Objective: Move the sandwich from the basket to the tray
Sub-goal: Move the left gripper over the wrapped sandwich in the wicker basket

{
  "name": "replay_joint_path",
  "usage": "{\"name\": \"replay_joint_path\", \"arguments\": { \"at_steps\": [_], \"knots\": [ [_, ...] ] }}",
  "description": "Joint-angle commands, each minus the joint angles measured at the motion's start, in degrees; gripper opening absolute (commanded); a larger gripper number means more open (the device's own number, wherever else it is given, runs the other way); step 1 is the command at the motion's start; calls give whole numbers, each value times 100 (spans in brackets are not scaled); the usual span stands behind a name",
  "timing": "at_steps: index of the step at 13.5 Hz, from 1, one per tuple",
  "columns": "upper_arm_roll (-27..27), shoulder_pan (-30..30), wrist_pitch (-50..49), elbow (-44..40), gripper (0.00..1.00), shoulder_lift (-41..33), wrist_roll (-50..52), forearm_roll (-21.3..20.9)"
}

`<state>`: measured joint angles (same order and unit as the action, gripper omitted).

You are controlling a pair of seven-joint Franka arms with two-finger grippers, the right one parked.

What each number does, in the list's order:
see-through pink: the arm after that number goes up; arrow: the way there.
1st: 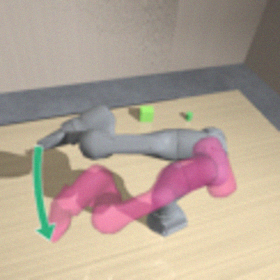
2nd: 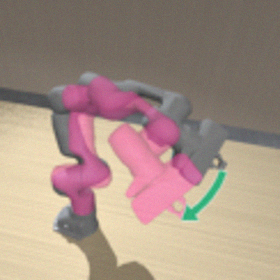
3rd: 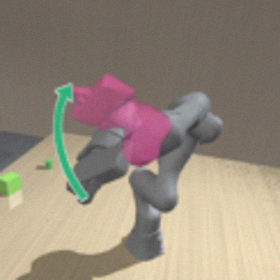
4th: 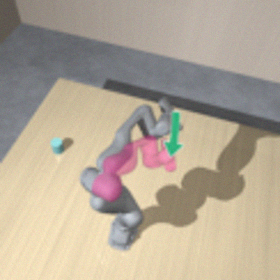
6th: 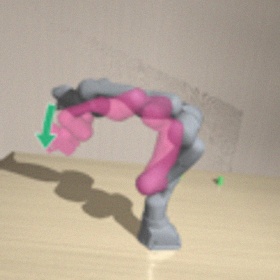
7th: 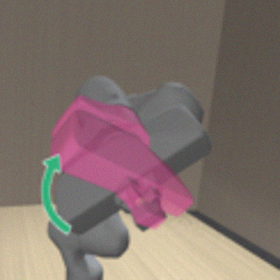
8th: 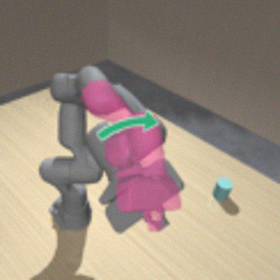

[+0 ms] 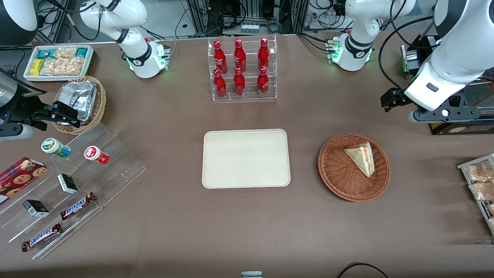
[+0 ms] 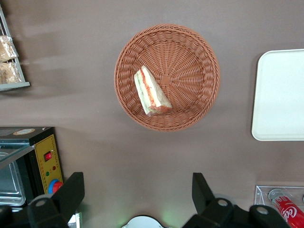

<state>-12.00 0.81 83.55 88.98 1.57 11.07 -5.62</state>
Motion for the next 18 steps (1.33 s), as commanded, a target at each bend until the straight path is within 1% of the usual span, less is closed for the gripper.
{"name": "replay_joint_path", "arguments": {
  "at_steps": [1, 4, 5, 6, 10, 11, 12, 15, 18],
  "knots": [
    [22, 7, -128, -65, 100, -60, -122, -88],
    [31, -11, -102, 31, 100, -25, -79, -71],
    [118, -20, -6, 231, 100, -60, -87, -19],
    [284, 6, 256, 494, 100, -130, -87, -10],
    [312, 7, 1459, 1970, 100, -595, 35, 8],
    [330, 7, 1889, 2365, 100, -674, 271, 17],
    [347, 7, 2372, 2682, 100, -710, 743, 17],
    [339, 24, 3428, 3351, 100, -623, 1931, 8],
    [347, 15, 4142, 3722, 100, -439, 2828, 8]
  ]
}}
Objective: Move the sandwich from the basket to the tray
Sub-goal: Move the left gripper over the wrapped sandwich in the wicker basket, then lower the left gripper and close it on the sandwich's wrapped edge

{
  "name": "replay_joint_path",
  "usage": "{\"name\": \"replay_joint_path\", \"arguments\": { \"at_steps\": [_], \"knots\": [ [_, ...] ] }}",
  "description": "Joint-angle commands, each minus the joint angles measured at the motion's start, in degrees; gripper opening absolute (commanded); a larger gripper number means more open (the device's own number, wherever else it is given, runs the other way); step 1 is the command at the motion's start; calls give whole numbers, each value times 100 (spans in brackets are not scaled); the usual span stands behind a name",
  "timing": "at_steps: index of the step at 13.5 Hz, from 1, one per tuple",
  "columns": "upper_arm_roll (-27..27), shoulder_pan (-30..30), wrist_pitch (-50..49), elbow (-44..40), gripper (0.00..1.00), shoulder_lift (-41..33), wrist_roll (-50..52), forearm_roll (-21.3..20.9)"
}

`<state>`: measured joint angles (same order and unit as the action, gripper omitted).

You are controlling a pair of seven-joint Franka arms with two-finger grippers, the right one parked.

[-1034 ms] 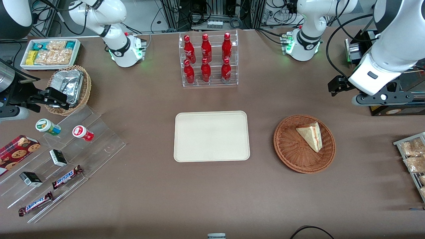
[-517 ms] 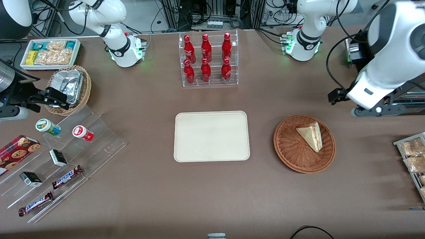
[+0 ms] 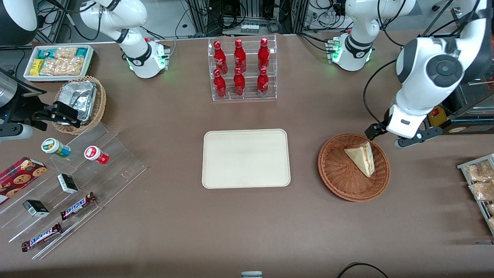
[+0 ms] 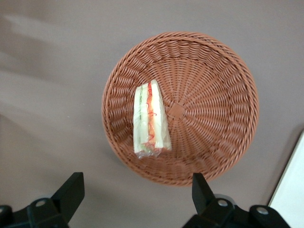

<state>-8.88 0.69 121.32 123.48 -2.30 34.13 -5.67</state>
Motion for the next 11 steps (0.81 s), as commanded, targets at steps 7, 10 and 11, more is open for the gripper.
{"name": "replay_joint_path", "arguments": {
  "at_steps": [7, 10, 11],
  "knots": [
    [35, -7, 639, 290, 100, 633, 841, 13],
    [44, -33, 726, 281, 100, 1037, 841, -13],
    [44, -33, 866, 299, 100, 1099, 841, -13]
  ]
}}
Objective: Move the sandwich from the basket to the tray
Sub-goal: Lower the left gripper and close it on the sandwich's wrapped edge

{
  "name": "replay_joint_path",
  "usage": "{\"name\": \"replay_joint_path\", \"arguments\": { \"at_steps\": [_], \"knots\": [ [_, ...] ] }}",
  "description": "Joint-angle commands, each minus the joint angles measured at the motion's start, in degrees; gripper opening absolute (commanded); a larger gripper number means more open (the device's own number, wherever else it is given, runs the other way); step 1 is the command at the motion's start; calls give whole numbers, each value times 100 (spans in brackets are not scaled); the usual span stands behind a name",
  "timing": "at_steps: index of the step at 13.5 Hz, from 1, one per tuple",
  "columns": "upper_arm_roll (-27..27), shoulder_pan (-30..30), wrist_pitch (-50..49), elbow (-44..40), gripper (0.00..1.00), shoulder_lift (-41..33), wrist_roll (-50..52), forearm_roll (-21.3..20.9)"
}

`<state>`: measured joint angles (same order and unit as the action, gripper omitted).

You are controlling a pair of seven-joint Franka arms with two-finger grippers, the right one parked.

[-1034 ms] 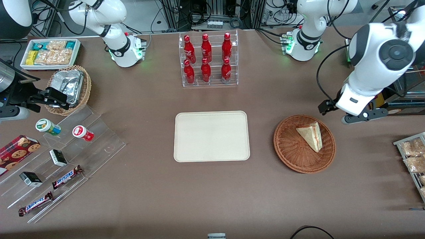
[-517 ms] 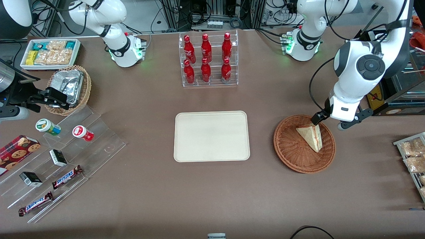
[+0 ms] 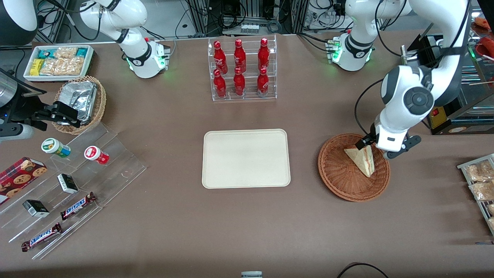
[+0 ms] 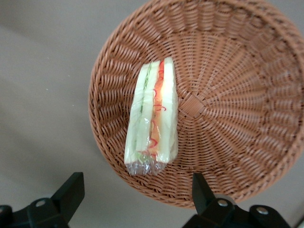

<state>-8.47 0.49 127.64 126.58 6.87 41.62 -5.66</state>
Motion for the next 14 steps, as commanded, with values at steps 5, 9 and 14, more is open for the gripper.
{"name": "replay_joint_path", "arguments": {
  "at_steps": [5, 9, 14],
  "knots": [
    [135, -31, 805, 113, 90, 455, 91, -41],
    [170, -40, 947, 244, 37, 438, 91, -41],
    [170, -49, 816, 280, 0, 359, 91, -41]
  ]
}}
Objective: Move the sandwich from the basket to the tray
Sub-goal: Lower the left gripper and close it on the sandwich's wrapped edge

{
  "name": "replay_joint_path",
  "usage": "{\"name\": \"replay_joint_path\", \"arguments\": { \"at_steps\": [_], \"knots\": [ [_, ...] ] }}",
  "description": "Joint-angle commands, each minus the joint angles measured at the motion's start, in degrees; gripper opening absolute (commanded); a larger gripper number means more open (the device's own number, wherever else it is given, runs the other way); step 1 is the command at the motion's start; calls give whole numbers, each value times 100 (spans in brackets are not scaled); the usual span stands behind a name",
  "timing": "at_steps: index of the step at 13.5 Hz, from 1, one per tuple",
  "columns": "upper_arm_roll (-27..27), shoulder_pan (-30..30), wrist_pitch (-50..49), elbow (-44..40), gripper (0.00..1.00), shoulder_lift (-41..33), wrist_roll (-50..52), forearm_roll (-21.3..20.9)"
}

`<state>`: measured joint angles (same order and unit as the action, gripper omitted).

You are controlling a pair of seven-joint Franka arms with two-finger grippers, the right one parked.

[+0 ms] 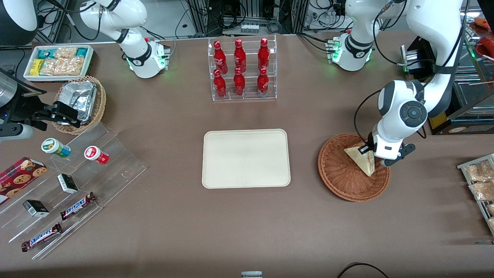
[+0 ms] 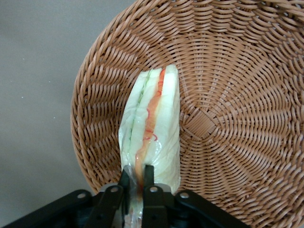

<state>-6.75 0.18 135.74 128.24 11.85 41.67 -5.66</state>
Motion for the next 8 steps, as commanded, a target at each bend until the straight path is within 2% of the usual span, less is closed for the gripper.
{"name": "replay_joint_path", "arguments": {
  "at_steps": [1, 8],
  "knots": [
    [-10, -10, -56, 96, 0, -226, 69, -40],
    [-81, 34, -1671, -975, 0, -393, -80, -75]
  ]
}}
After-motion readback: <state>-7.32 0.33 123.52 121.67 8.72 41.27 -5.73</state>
